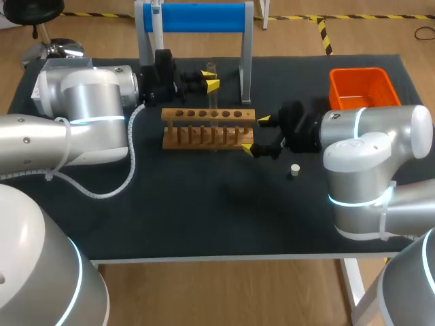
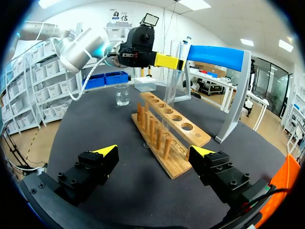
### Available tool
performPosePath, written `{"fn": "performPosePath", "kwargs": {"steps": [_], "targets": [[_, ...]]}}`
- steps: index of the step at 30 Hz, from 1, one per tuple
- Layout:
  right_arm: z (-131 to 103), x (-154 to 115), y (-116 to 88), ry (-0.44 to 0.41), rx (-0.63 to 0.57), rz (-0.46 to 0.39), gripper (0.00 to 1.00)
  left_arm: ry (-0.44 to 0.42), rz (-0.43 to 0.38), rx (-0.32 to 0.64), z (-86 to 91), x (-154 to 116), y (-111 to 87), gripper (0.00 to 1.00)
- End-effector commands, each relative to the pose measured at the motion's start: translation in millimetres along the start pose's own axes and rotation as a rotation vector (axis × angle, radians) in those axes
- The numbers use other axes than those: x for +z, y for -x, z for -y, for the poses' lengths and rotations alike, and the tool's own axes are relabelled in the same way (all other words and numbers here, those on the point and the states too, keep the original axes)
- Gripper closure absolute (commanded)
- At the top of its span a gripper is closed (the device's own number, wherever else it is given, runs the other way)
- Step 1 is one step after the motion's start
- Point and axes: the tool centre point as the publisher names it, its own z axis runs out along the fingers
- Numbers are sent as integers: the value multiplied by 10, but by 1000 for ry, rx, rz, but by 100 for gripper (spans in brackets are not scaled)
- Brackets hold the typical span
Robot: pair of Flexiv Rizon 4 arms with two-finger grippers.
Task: Invert the test tube, pick up the pipette, mount the tip to pipette, aspirate from beaker and dispense into the tube, eject the tip, return the pipette, and cap with the stopper.
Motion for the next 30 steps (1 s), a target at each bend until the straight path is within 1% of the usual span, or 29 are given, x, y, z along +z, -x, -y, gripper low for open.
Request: {"fn": "performPosePath", "kwargs": {"steps": [1, 12, 30], "targets": [[-5, -9, 1, -3, 0, -2, 0, 7, 2, -5, -3, 14, 8, 100], [-5, -9, 1, -3, 0, -2, 0, 28, 3, -11, -36, 18, 12, 100], [-5, -9, 1, -3, 0, -2, 0, 33, 11, -10, -67, 9, 17, 100]]}}
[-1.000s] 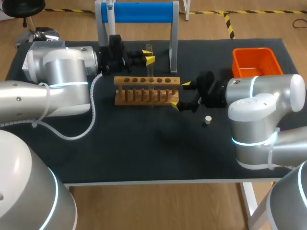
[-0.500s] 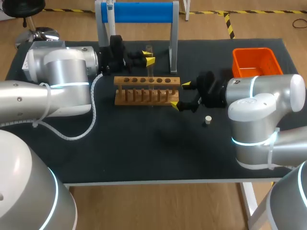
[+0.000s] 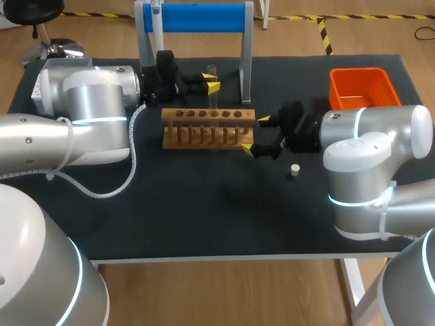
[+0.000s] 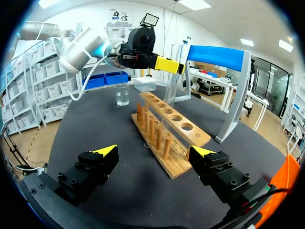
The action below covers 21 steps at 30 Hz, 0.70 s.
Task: Invert the test tube, pick up the pipette, mount the tip to pipette, aspirate from beaker and dispense into the tube, eject the tip, return the pipette, and cap with the stopper.
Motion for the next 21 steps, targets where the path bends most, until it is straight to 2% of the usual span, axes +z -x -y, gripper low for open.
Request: {"fn": "performPosePath", "kwargs": {"steps": [1, 21], "targets": [[-5, -9, 2, -3, 0, -2, 0, 0, 5, 2, -3, -14, 8, 100], [-5, -9, 2, -3, 0, -2, 0, -18, -24, 71, -47, 14, -43, 100]]}}
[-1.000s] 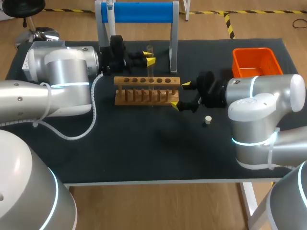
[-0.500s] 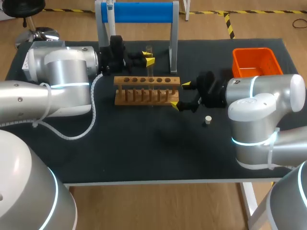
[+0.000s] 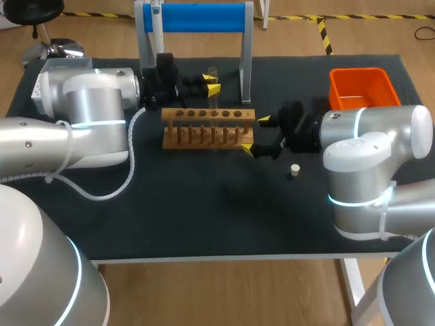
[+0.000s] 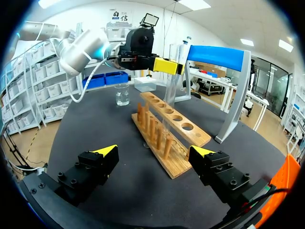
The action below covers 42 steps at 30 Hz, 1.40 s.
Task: Invert the test tube, pick up the pipette, mount the tip to pipette, aspirate from beaker and dispense into the tube, eject the tip, return the pipette, and cap with the stopper.
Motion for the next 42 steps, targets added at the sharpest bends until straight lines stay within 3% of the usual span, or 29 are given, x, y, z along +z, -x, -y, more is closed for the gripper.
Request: {"fn": "performPosePath", "kwargs": {"steps": [1, 19, 42], "targets": [[-4, -9, 2, -3, 0, -2, 0, -2, -4, 7, -23, 7, 5, 100], [-4, -9, 2, -3, 0, -2, 0, -15, -24, 78, 0, 32, -39, 100], [-4, -9, 2, -3, 0, -2, 0, -12, -33, 58, -55, 30, -46, 100]]}}
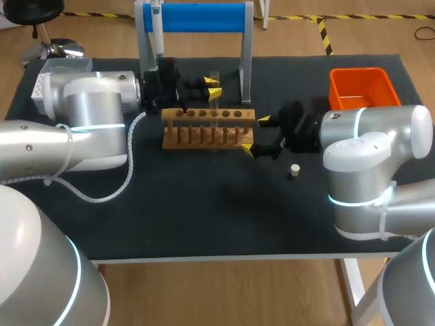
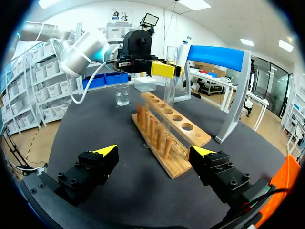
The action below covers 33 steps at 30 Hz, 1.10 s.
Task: Invert the test tube, pick up the pipette, mount the tip to pipette, aspirate from beaker and dispense into the tube, eject the tip, return the pipette, and cap with the stopper.
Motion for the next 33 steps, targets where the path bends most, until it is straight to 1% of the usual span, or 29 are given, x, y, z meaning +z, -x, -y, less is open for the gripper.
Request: {"fn": "performPosePath", "kwargs": {"steps": [1, 15, 16, 17, 18, 33], "targets": [[-4, -9, 2, -3, 0, -2, 0, 1, -7, -3, -20, 9, 19, 100], [-4, -9, 2, -3, 0, -2, 0, 29, -15, -23, -68, 35, 26, 100], [-4, -9, 2, -3, 0, -2, 0, 29, -14, -25, -71, 35, 28, 89], [-4, -9, 2, -3, 0, -2, 0, 30, -16, -28, -72, 35, 28, 43], [-4, -9, 2, -3, 0, -2, 0, 26, -22, -31, -73, 35, 29, 0], [-4, -9, 2, -3, 0, -2, 0, 27, -43, -43, -83, 27, 23, 0]]}}
